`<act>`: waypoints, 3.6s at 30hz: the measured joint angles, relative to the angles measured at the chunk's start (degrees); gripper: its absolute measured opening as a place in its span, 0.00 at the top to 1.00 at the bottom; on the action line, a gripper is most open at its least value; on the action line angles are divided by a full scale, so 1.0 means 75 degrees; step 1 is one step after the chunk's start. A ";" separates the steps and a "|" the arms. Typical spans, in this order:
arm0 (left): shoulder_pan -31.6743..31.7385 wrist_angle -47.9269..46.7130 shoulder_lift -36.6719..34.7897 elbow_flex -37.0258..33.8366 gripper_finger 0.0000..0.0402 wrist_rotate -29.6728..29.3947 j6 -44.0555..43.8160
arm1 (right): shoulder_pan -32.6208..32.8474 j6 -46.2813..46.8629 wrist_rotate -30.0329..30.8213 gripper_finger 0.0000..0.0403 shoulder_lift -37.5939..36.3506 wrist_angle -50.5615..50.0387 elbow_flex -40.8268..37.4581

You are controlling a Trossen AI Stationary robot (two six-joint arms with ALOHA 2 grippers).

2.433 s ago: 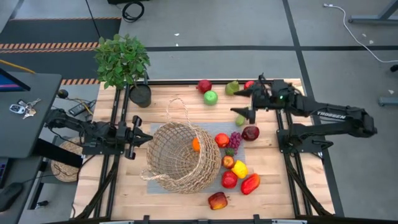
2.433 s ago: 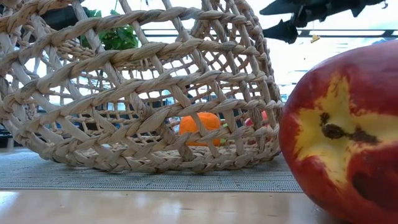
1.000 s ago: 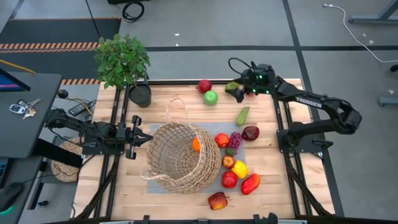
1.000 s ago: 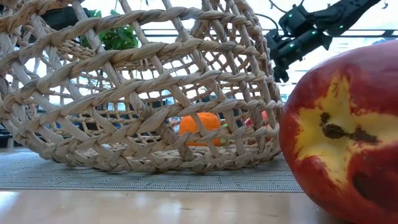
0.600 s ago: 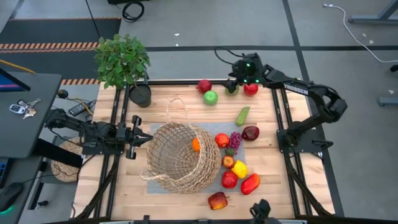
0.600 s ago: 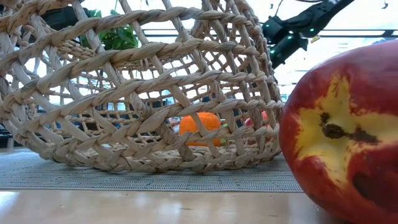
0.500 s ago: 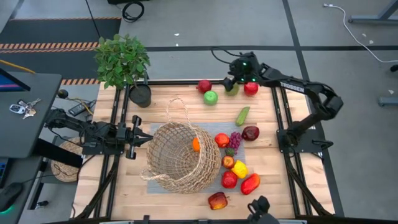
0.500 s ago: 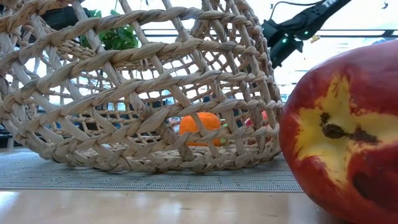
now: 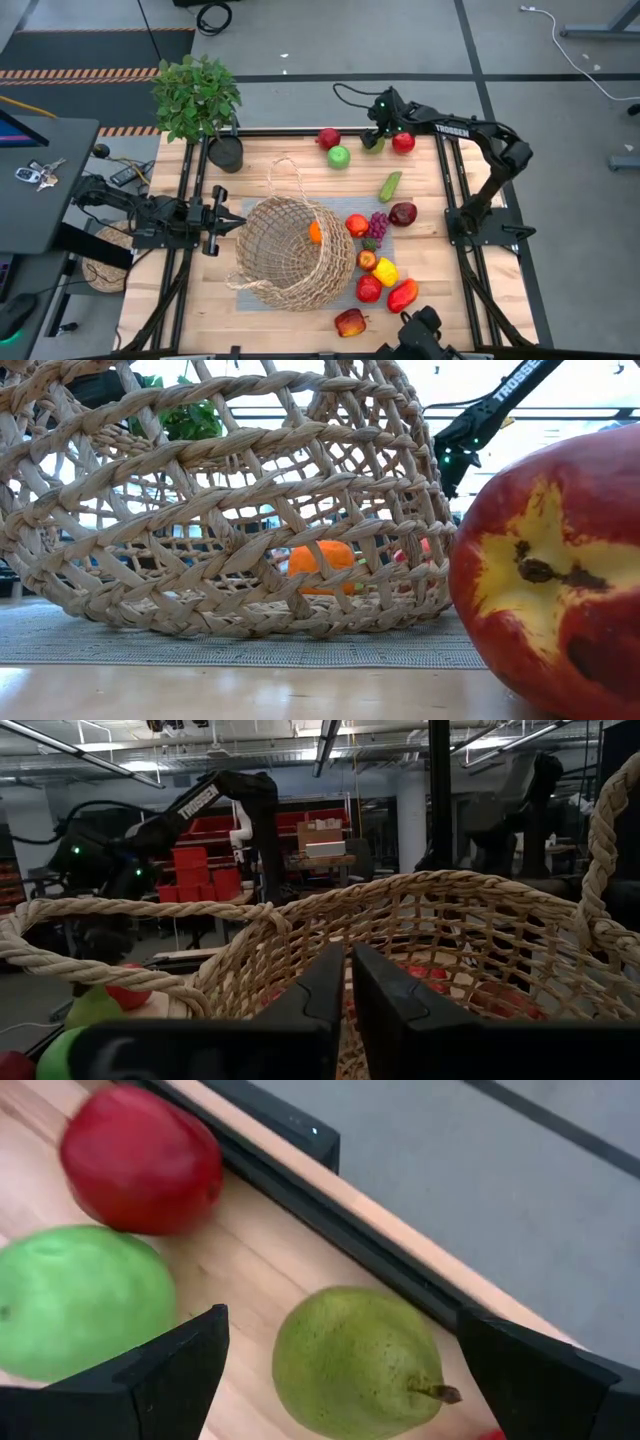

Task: Build produce basket
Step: Put the pear into the brown basket

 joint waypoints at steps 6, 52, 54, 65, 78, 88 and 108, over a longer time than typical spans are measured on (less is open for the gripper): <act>0.0000 -0.0003 0.0003 0.0000 0.92 0.0000 -0.0001 | 0.0009 0.0141 0.0176 0.03 0.0189 -0.0077 0.0000; 0.0001 0.0000 0.0003 0.0000 0.93 0.0000 -0.0001 | 0.0047 0.0062 -0.1014 0.71 0.0292 -0.1466 0.0000; 0.0001 0.0000 0.0003 0.0000 0.93 0.0000 0.0001 | 0.0050 -0.0004 -0.1024 0.72 0.0292 -0.1468 0.0000; 0.0003 0.0000 0.0003 0.0000 0.91 0.0000 -0.0001 | 0.0047 -0.0147 -0.1050 0.74 0.0290 -0.1454 -0.0003; 0.0000 -0.0001 0.0003 0.0000 0.94 0.0000 -0.0001 | 0.0065 -0.0662 -0.0819 0.53 0.0106 -0.1557 -0.0003; 0.0003 -0.0003 0.0003 0.0000 0.91 0.0000 -0.0001 | 0.0111 -0.0896 -0.0530 0.27 -0.0548 -0.0547 -0.0003; 0.0000 0.0000 0.0001 -0.0001 0.91 0.0001 -0.0001 | 0.0134 -0.0889 -0.0601 0.14 0.0874 0.0595 -0.0009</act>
